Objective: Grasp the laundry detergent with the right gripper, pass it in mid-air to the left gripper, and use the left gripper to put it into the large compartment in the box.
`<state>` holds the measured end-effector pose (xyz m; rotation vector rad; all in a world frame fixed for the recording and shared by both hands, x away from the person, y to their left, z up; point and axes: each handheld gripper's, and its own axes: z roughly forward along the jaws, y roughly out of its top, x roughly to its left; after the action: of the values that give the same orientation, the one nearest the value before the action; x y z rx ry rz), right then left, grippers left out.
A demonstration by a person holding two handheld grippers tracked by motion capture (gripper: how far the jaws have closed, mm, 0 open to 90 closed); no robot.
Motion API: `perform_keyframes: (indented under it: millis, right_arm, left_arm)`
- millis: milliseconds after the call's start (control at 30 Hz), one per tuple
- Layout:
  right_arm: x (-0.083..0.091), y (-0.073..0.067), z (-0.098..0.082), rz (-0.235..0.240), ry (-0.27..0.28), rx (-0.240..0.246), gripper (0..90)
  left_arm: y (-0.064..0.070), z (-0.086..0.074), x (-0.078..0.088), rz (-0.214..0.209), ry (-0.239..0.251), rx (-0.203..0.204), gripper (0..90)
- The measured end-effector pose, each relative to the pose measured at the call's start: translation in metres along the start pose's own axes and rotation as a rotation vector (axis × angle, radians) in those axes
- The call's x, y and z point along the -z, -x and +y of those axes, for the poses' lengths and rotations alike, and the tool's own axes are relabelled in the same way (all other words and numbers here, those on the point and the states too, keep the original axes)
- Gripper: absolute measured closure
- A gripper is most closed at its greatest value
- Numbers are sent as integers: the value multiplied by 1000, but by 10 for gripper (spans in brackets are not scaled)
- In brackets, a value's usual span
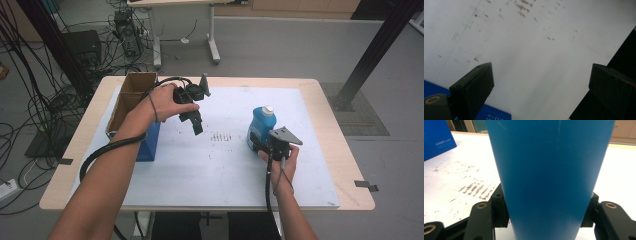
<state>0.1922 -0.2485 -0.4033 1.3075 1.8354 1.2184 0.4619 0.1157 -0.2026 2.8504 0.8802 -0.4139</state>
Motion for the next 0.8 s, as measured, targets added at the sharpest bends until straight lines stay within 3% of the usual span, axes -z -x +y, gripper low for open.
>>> perform_keyframes:
  millis: [467,800]
  right_arm:
    - [3,6,7,9,-2,4,422]
    - [20,13,33,48,-7,20,423]
  left_arm:
    - [0,-7,6,4,16,3,64]
    - [4,-10,12,12,12,-4,63]
